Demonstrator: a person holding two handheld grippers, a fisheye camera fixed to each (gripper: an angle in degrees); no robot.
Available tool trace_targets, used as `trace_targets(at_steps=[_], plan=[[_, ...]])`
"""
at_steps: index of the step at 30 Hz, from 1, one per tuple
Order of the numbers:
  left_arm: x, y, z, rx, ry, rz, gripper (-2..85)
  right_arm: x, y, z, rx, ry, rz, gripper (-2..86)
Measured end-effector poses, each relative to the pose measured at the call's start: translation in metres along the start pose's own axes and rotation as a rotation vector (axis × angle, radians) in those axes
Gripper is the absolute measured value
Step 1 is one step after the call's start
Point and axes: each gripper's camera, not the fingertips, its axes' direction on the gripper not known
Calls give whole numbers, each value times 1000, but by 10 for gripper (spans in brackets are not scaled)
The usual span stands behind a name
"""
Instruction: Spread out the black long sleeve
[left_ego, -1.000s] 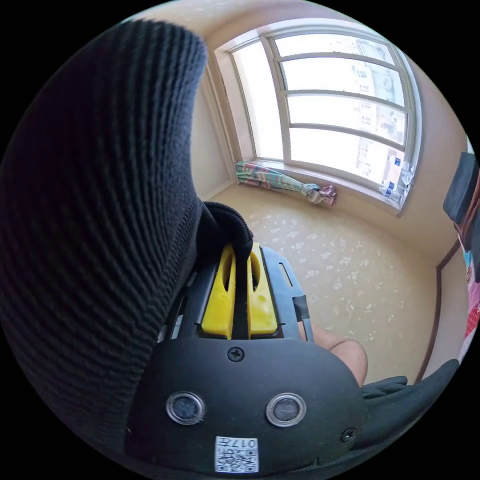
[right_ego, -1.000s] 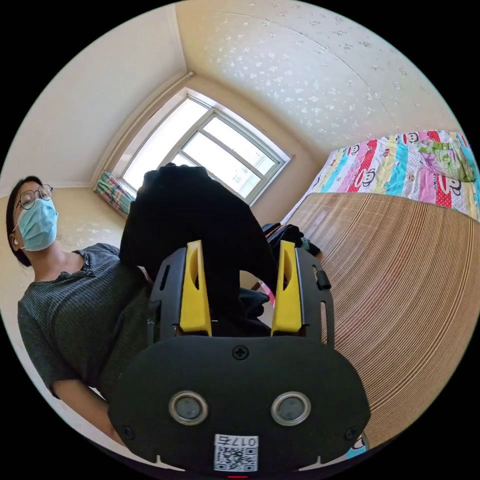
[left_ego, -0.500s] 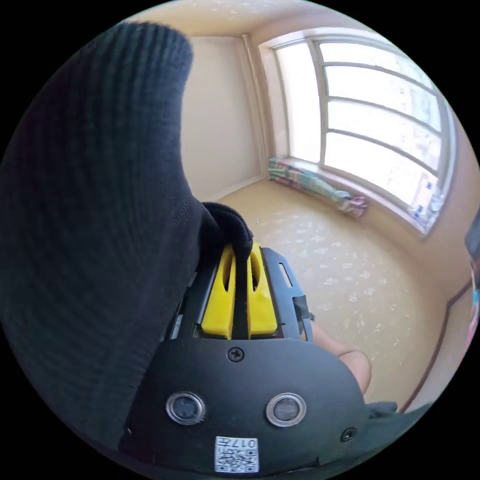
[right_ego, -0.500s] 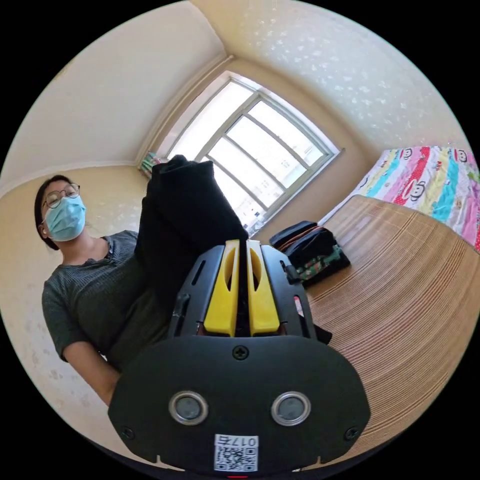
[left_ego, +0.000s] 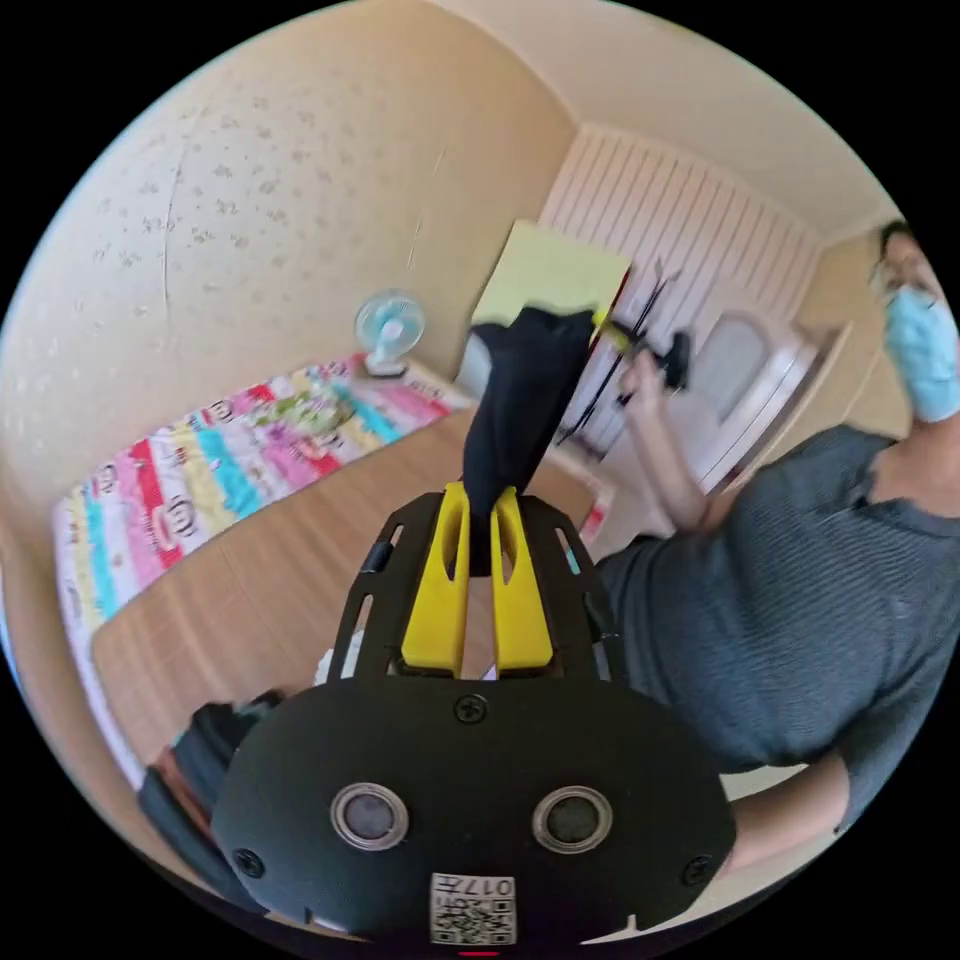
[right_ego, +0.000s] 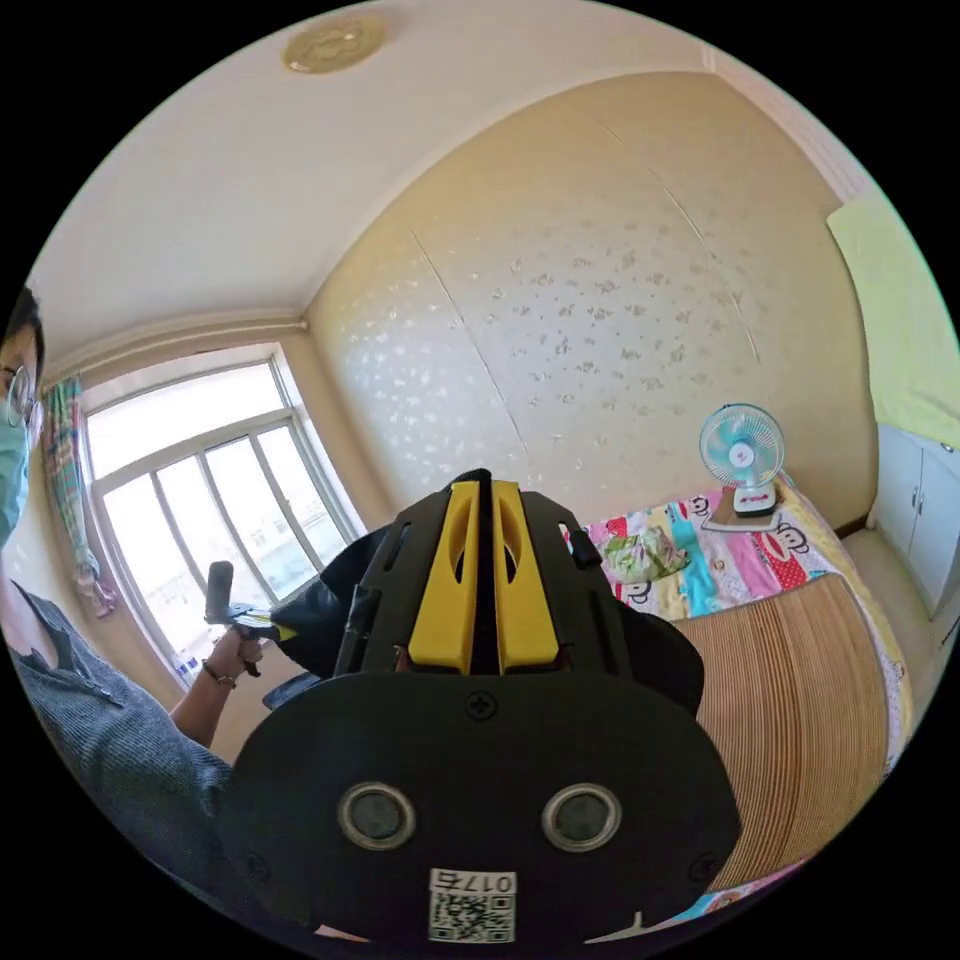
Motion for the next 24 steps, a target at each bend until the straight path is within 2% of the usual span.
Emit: trace_targets(at_steps=[3,5,8,10,12,15,17,18,20,21,23,24], plan=[[30,-26,13,-14,34,67,13,-44,-4,-32,100,115,-79,22],[46,-51,-7,92,70,94,9,-72,-12,-63,213,148,-141,22],[67,-96,-46,229,19,172,6,-104,-29,-88,365,204,-266,22],[71,-132,-63,264,-6,210,5,-115,-46,-87,426,243,-357,22],[65,-176,-73,227,-26,236,5,-115,-70,-66,423,271,-428,22],[25,-248,-62,83,-37,205,6,-83,-121,24,202,334,-474,22],[-36,-292,-23,-96,-59,102,9,-26,-145,135,-72,277,-398,22],[-55,-300,-10,-140,-65,70,10,-8,-146,166,-141,260,-365,22],[-140,-313,51,-266,-62,-83,17,63,-129,297,-416,208,-231,21],[-163,-312,67,-289,-54,-130,19,80,-120,330,-491,199,-199,21],[-253,-287,127,-369,-74,-377,31,147,-61,453,-803,202,-25,16],[-271,-277,139,-377,-100,-447,34,161,-43,476,-867,204,20,15]])
